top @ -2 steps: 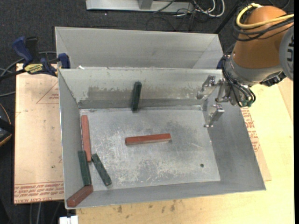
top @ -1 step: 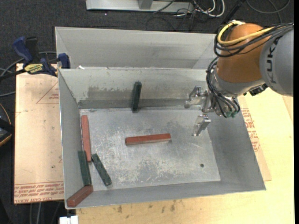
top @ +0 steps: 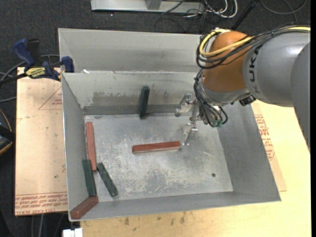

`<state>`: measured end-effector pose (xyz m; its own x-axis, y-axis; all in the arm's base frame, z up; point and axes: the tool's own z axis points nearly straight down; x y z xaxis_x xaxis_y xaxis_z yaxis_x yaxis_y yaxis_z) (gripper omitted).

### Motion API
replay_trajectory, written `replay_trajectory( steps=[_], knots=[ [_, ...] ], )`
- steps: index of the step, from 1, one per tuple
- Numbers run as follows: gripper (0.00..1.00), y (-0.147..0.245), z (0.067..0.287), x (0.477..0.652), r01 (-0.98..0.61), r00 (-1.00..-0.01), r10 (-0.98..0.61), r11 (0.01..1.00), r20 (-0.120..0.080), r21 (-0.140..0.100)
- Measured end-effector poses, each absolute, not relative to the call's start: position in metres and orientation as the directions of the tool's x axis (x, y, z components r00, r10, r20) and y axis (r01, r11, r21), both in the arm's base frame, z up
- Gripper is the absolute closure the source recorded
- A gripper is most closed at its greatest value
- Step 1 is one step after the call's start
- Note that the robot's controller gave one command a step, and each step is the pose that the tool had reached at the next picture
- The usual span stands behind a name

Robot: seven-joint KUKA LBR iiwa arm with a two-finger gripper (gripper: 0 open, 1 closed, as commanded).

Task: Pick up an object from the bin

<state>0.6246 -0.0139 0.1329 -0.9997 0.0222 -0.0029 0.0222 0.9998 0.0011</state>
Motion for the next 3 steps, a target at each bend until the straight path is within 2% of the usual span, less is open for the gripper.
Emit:
replay_trajectory(
  steps=[1,2,3],
  knots=[
    [0.00,0.027,0.132,0.624,-0.115,-0.993,-0.115,0.993,-0.002,0.001],
    [1.00,0.020,0.079,0.602,-0.322,-0.947,-0.322,0.947,-0.014,-0.001],
    [1.00,0.020,0.079,0.602,-0.323,-0.946,-0.323,0.947,-0.014,-0.001]
  ],
)
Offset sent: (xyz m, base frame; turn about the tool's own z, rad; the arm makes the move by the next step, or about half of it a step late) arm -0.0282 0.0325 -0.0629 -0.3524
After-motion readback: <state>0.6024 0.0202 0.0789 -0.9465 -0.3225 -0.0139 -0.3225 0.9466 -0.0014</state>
